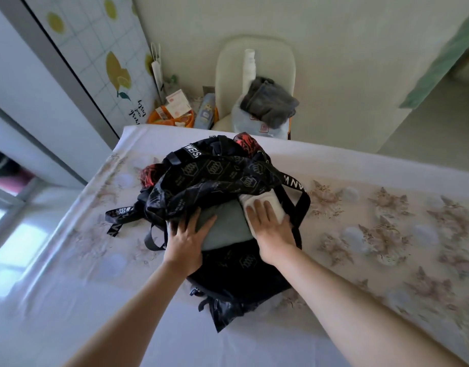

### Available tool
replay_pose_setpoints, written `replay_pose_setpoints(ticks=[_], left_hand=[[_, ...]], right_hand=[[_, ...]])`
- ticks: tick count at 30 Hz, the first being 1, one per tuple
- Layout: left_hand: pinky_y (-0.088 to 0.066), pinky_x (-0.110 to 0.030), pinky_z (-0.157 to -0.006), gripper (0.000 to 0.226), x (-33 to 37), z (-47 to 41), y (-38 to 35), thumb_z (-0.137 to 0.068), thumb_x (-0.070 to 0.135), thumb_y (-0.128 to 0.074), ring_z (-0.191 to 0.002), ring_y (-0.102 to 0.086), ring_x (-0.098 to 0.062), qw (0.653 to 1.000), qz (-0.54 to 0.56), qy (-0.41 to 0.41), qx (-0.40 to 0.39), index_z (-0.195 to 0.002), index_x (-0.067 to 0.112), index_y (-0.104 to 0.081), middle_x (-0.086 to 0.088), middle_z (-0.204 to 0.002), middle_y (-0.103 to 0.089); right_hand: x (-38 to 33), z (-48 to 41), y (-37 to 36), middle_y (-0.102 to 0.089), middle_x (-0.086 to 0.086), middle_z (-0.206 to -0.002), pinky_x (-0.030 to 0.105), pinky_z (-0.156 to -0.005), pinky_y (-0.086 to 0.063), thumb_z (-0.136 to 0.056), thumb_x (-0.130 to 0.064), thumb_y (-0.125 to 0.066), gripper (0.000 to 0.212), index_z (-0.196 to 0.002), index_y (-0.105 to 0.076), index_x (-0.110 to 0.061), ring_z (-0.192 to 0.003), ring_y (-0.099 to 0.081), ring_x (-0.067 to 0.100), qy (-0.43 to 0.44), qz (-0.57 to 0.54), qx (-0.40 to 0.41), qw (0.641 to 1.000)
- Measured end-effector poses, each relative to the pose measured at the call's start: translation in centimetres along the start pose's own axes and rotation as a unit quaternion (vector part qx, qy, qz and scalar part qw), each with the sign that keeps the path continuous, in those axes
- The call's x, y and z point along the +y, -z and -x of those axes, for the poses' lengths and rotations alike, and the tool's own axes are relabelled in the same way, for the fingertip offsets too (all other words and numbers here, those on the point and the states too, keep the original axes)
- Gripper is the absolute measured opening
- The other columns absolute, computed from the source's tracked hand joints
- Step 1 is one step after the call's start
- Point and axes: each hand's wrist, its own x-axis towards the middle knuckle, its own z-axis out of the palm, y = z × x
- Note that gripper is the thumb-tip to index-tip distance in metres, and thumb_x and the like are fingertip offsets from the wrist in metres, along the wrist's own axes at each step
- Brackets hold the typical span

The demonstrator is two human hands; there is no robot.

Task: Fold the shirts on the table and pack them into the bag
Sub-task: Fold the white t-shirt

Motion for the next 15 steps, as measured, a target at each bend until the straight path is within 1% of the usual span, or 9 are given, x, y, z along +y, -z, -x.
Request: replay_pose_setpoints(ticks=[2, 4, 6, 8, 9, 10, 12, 13, 15], left_hand=[[-0.029, -0.067, -0.107, 0.111, -0.7, -1.0, -0.2, -0.057, 0.012, -0.074, -0.130, -0.039, -0.046, 1.000, -0.008, -0.023, 0.017, -0.152, 0.037, -0.024, -0.017, -0.151, -0.037], [-0.032, -0.065, -0.105, 0.104, -0.6, -2.3, 0.2, -0.064, 0.006, -0.069, -0.129, -0.041, -0.047, 1.000, -0.003, -0.027, 0.012, -0.152, 0.036, -0.023, -0.017, -0.153, -0.036], [-0.022, -0.063, -0.112, 0.099, 0.0, -3.0, 0.7, -0.075, 0.013, -0.063, -0.139, -0.027, -0.044, 1.000, 0.000, -0.014, -0.009, -0.155, 0.039, -0.011, -0.012, -0.161, -0.018], [-0.005, -0.060, -0.116, 0.101, 0.4, -2.9, 0.6, -0.077, 0.026, -0.062, -0.145, -0.009, -0.041, 0.999, 0.007, -0.019, -0.029, -0.155, 0.039, 0.002, -0.008, -0.163, -0.003], [0.002, -0.058, -0.117, 0.103, 0.3, -2.5, 0.5, -0.076, 0.034, -0.061, -0.146, -0.003, -0.040, 0.999, 0.020, -0.025, -0.032, -0.155, 0.039, 0.005, -0.008, -0.164, 0.001], [0.006, -0.056, -0.117, 0.103, 0.1, -2.1, 0.4, -0.075, 0.040, -0.059, -0.148, 0.001, -0.037, 0.998, 0.036, -0.034, -0.031, -0.155, 0.038, 0.007, -0.007, -0.164, 0.003], [0.005, -0.053, -0.119, 0.100, -1.1, -1.2, 0.0, -0.074, 0.047, -0.053, -0.150, -0.001, -0.031, 0.997, 0.059, -0.042, -0.005, -0.156, 0.036, 0.004, -0.005, -0.164, -0.002], [0.000, -0.051, -0.121, 0.097, -1.8, -0.7, -0.4, -0.076, 0.046, -0.052, -0.150, -0.005, -0.030, 0.997, 0.064, -0.037, 0.013, -0.157, 0.034, 0.000, -0.005, -0.164, -0.007], [-0.009, -0.049, -0.122, 0.089, -2.9, 0.3, -1.1, -0.083, 0.041, -0.051, -0.150, -0.011, -0.033, 0.997, 0.073, -0.019, 0.035, -0.157, 0.034, -0.003, -0.007, -0.163, -0.013]], right_hand=[[0.4, 0.3, -0.5, 0.021, 0.010, -0.164, 0.062, -0.111, -0.026, -0.088, -0.022, -0.061, 0.103, -0.156, 0.016, -0.018, -0.152, 0.012, 0.033, -0.009, 0.010, 0.007, 1.000], [0.8, 0.5, -0.9, 0.021, 0.010, -0.164, 0.060, -0.113, -0.025, -0.087, -0.030, -0.062, 0.106, -0.156, 0.017, -0.018, -0.152, 0.011, 0.033, -0.012, 0.000, 0.009, 1.000], [0.5, 0.3, -0.5, 0.021, 0.012, -0.163, 0.060, -0.116, -0.019, -0.086, -0.042, -0.060, 0.107, -0.156, 0.016, -0.016, -0.152, 0.012, 0.035, -0.024, -0.008, 0.007, 1.000], [-0.7, -0.2, 0.1, 0.015, 0.016, -0.164, 0.058, -0.120, -0.010, -0.083, -0.048, -0.057, 0.105, -0.157, 0.008, -0.012, -0.151, 0.011, 0.036, -0.034, -0.021, 0.025, 0.999], [-1.7, -0.3, 0.2, 0.008, 0.018, -0.164, 0.058, -0.120, -0.008, -0.081, -0.047, -0.058, 0.104, -0.158, 0.002, -0.010, -0.152, 0.007, 0.037, -0.022, -0.027, 0.045, 0.998], [-2.7, -0.6, 0.1, -0.002, 0.020, -0.164, 0.058, -0.120, -0.012, -0.078, -0.042, -0.061, 0.102, -0.158, -0.007, -0.008, -0.152, 0.000, 0.038, 0.001, -0.028, 0.068, 0.997], [-4.5, -1.5, -0.7, -0.026, 0.021, -0.159, 0.055, -0.115, -0.027, -0.075, -0.028, -0.062, 0.092, -0.156, -0.023, -0.008, -0.148, -0.021, 0.040, 0.049, -0.018, 0.101, 0.994], [-5.0, -2.2, -1.0, -0.032, 0.020, -0.157, 0.052, -0.113, -0.031, -0.079, -0.022, -0.055, 0.083, -0.156, -0.025, -0.010, -0.146, -0.027, 0.039, 0.056, -0.013, 0.108, 0.993], [-5.0, -3.9, -0.4, -0.027, 0.016, -0.160, 0.048, -0.116, -0.026, -0.089, -0.017, -0.034, 0.071, -0.158, -0.016, -0.014, -0.148, -0.023, 0.037, 0.052, -0.005, 0.101, 0.993]])
